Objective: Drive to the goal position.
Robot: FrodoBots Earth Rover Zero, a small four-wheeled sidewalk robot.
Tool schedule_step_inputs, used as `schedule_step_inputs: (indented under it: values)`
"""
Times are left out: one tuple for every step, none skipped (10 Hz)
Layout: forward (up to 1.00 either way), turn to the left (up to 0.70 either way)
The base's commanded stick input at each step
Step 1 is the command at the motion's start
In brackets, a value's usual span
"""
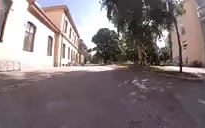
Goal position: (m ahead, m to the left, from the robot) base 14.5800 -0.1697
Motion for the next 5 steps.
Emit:
schedule_step_inputs:
  values:
    - [0.85,0.0]
    - [0.85,0.0]
    - [0.85,0.0]
    - [0.85,0.0]
    - [0.85,0.0]
